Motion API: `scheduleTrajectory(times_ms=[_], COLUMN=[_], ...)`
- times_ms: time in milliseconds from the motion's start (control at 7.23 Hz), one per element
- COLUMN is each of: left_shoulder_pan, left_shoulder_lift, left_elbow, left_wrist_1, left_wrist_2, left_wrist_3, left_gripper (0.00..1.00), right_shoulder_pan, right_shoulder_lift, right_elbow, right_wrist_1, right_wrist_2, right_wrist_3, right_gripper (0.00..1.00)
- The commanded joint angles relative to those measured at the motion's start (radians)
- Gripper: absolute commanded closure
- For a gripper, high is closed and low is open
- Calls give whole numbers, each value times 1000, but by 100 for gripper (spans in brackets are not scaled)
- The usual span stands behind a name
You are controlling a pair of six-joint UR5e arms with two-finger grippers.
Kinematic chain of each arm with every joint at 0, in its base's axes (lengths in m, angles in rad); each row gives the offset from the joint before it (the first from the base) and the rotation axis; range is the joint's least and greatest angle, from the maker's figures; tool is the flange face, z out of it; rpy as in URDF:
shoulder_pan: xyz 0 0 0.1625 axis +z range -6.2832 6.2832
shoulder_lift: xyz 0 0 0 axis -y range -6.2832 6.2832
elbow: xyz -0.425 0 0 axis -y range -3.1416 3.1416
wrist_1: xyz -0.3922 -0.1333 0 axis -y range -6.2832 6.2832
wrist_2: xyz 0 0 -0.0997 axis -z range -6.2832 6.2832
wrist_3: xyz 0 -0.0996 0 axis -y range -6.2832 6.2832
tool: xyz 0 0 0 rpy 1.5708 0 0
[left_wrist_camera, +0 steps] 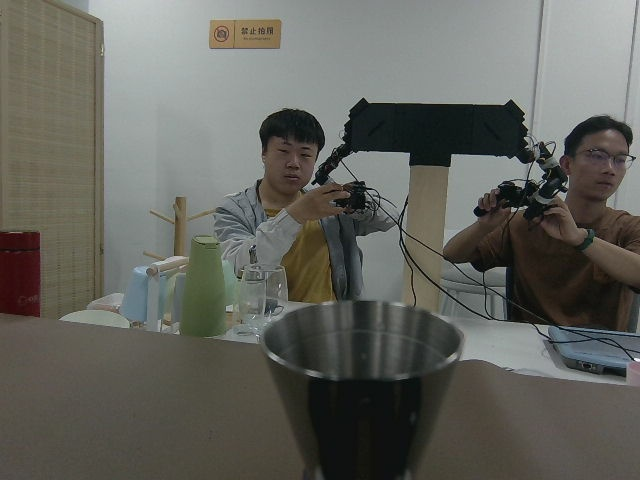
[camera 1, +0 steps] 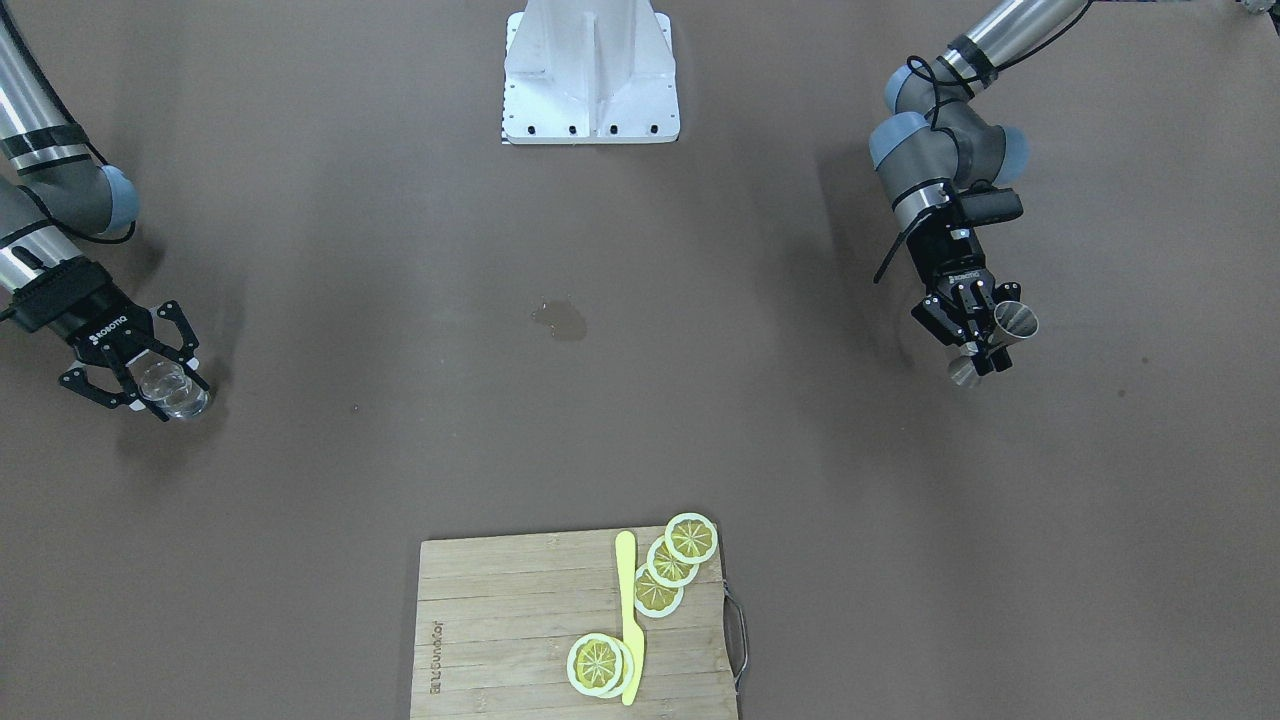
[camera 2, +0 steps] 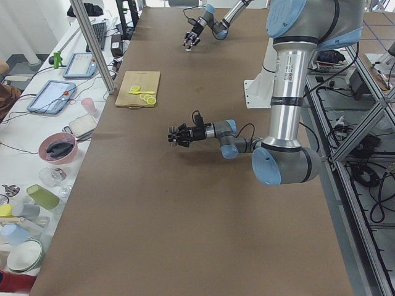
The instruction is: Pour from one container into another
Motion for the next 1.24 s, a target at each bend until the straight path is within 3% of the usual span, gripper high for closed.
scheduleTrajectory(times_ms=[0,553,830,968,1106], left_shoulder_pan=[6,16,26,33,35], left_shoulder_lift=[-42,-54,-56,-58,-64], left_elbow=[47,52,60,61,64], left_wrist_1=[4,5,5,19,34], left_wrist_2=[2,0,0,2,5], left_wrist_3=[0,3,6,8,8], left_gripper=[100,100,100,100,100], right_shoulder_pan=[0,0,0,0,0], right_shoulder_lift=[2,2,2,2,2], right_elbow=[0,1,1,3,3], right_wrist_1=[3,3,3,3,3], right_wrist_2=[-7,-7,-7,-7,-7], right_wrist_3=[-1,-1,0,0,2], right_gripper=[88,52,15,5,2])
